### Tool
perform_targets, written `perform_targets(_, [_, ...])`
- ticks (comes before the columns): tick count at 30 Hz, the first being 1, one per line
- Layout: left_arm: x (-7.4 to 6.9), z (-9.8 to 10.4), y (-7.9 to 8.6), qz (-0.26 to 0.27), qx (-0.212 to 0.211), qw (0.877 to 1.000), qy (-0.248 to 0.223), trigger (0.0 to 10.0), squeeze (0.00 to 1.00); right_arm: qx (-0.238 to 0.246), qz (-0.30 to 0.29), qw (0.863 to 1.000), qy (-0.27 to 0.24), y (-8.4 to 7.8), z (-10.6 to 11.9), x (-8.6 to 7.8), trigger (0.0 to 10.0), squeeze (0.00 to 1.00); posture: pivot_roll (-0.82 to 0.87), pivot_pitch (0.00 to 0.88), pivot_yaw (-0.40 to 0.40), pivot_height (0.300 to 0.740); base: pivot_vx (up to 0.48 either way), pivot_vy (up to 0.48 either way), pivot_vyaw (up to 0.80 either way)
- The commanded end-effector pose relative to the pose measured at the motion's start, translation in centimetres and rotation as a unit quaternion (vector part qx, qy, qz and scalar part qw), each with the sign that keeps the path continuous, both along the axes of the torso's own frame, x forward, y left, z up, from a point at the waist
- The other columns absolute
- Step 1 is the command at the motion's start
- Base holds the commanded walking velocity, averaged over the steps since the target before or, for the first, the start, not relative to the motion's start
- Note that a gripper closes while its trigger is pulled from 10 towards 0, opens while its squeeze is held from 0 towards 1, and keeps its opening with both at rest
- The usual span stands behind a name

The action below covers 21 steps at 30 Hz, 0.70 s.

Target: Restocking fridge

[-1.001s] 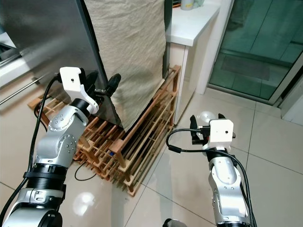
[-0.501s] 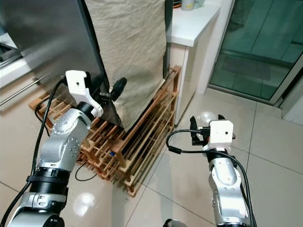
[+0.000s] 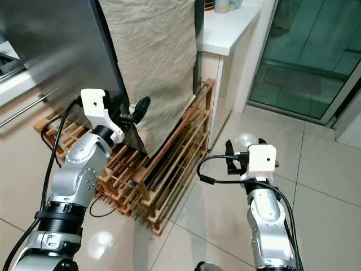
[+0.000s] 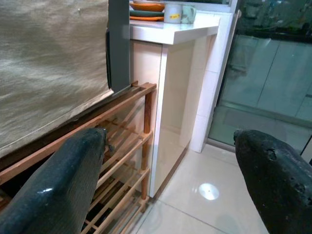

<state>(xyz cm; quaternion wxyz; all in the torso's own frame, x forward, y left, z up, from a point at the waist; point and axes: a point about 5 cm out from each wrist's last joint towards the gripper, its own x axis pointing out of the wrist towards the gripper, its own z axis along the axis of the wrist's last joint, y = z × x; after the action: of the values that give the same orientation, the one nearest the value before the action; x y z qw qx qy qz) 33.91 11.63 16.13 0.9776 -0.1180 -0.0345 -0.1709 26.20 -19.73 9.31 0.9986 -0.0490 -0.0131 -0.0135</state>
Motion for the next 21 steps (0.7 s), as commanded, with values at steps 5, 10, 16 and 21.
perform_targets(5, [0.8, 0.0, -0.1, 0.023, -0.049, 0.998, 0.030, 10.0, 0.00, 0.002, 0.001, 1.000, -0.001, 0.3, 0.1, 0.2, 10.0, 0.07, -0.10, 0.000, 0.086, 0.740, 0.000, 0.000, 0.00])
perform_targets(10, [1.2, 0.1, -0.4, 0.021, -0.074, 0.996, 0.036, 10.0, 0.00, 0.001, -0.002, 1.000, -0.002, 0.0, 0.1, 0.1, 10.0, 0.07, -0.11, 0.000, 0.087, 0.740, 0.000, 0.000, 0.00])
perform_targets(16, [1.1, 2.2, -3.2, -0.060, -0.036, 0.997, -0.035, 10.0, 0.00, 0.001, -0.002, 1.000, -0.003, -0.1, 0.2, 0.2, 10.0, 0.07, -0.10, 0.000, 0.081, 0.740, 0.000, 0.000, 0.00])
perform_targets(21, [0.9, 3.4, -6.1, -0.149, -0.010, 0.986, -0.077, 10.0, 0.00, 0.002, -0.001, 1.000, -0.003, -0.1, 0.3, 0.4, 10.0, 0.07, -0.10, 0.000, 0.081, 0.740, 0.000, 0.000, 0.00])
